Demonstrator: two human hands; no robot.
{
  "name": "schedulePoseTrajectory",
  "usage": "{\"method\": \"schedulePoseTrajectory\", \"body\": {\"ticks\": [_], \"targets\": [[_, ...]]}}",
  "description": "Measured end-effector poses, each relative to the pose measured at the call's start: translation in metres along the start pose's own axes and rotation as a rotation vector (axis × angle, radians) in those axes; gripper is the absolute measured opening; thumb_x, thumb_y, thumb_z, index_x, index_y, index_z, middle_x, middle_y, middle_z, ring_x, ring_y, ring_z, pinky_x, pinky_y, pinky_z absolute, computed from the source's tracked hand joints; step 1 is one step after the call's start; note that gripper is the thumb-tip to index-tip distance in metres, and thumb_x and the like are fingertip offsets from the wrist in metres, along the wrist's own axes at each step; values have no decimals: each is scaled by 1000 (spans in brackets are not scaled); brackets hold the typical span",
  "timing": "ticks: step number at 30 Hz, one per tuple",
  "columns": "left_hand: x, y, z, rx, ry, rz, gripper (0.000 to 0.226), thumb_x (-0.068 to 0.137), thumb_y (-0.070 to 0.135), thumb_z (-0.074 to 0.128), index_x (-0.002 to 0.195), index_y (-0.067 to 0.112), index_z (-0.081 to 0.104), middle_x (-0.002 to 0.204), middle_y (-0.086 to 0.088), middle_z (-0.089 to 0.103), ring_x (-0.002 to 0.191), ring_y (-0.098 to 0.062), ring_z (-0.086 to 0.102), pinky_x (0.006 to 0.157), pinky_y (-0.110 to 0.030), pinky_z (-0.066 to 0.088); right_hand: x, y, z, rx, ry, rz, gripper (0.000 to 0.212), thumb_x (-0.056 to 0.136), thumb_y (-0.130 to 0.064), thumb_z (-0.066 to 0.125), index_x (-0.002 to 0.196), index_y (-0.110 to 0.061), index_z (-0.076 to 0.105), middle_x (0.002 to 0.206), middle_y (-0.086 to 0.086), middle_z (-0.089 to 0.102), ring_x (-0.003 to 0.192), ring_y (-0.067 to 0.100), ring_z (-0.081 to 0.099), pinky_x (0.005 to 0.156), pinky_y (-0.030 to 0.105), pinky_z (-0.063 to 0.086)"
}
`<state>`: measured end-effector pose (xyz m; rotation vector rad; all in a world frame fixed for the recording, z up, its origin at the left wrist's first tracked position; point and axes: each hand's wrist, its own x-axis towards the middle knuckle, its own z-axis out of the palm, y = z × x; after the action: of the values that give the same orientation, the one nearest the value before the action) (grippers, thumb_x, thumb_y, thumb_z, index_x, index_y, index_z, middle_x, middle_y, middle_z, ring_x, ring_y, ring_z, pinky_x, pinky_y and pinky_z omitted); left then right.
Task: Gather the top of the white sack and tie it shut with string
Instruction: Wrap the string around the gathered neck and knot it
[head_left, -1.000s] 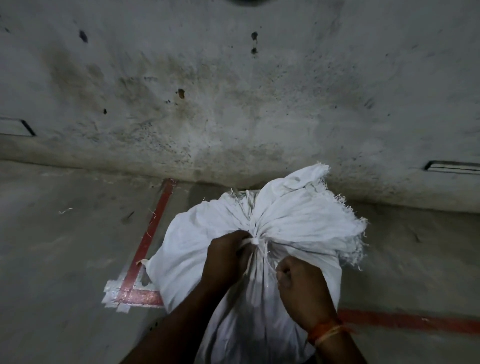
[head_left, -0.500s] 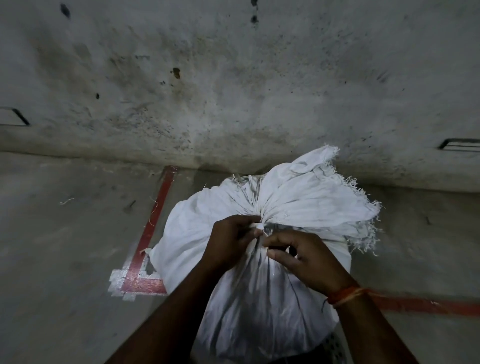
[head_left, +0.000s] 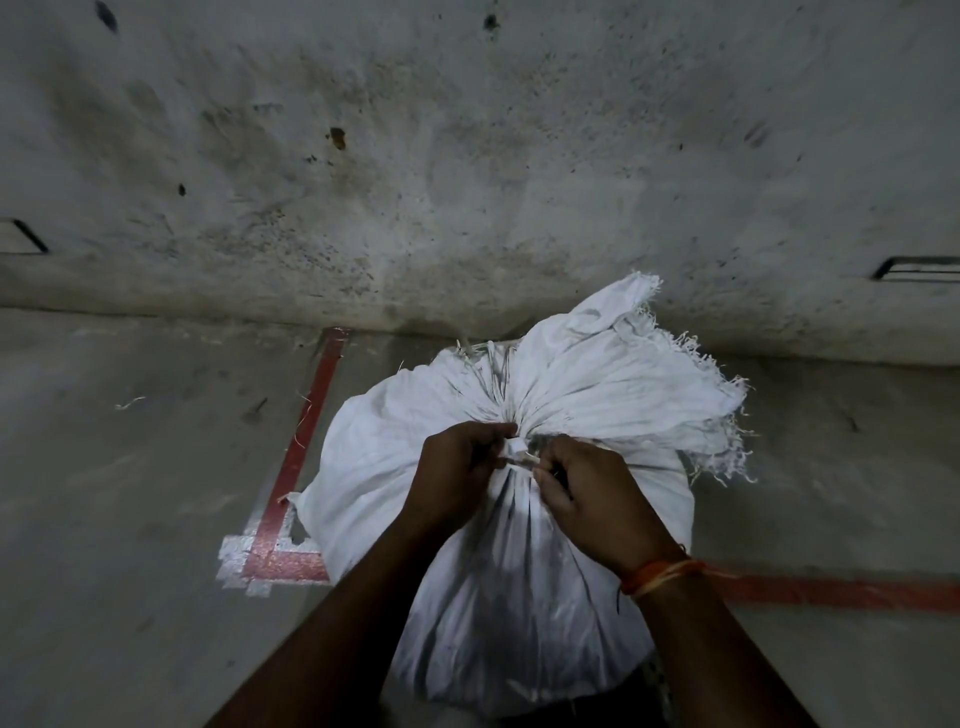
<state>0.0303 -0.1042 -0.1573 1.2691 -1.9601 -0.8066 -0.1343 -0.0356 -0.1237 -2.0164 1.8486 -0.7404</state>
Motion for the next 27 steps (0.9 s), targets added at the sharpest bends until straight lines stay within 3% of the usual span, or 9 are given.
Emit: {"method": "schedulePoseTrajectory", "body": {"ticks": [3, 9, 15, 21, 27], "targets": [[0, 1, 0, -36, -18, -31, 28, 92, -2, 58, 110, 11, 75, 105, -2, 76, 78, 5, 68, 74, -2, 46, 0, 1, 1, -9, 17, 30, 11, 89, -16, 62, 81, -11, 56, 70, 7, 60, 69, 29, 60, 61, 32, 35], [0, 4, 1, -43, -11, -30, 30, 89, -7, 57, 108, 7, 75, 108, -5, 75, 82, -5, 70, 73, -2, 47, 2, -1, 3, 11, 38, 82, 18, 88, -13, 61, 76, -15, 48, 68, 11, 61, 66, 31, 61, 60, 36, 39], [0, 4, 1, -39, -12, -40, 24, 93, -2, 57, 108, 4, 74, 111, -3, 75, 75, 11, 66, 70, 1, 44, 2, -3, 5, -5, 75, 73, 21, 91, -17, 62, 78, -18, 46, 74, 13, 66, 72, 34, 64, 62, 34, 38], [0, 6, 0, -53, -15, -50, 24, 95, 1, 57, 111, 6, 74, 113, -5, 74, 84, -9, 73, 72, -2, 48, 3, 2, 5, 54, 55, 108, 13, 84, -26, 55, 77, -15, 53, 72, 7, 70, 71, 26, 69, 65, 44, 54], [0, 7, 0, -47, -27, -62, 26, 96, 2, 56, 113, 10, 74, 112, -6, 75, 82, -8, 74, 72, -2, 48, 4, 6, 8, 103, 44, 147, 17, 84, -33, 52, 76, -18, 52, 69, 5, 70, 71, 22, 72, 64, 44, 56]]}}
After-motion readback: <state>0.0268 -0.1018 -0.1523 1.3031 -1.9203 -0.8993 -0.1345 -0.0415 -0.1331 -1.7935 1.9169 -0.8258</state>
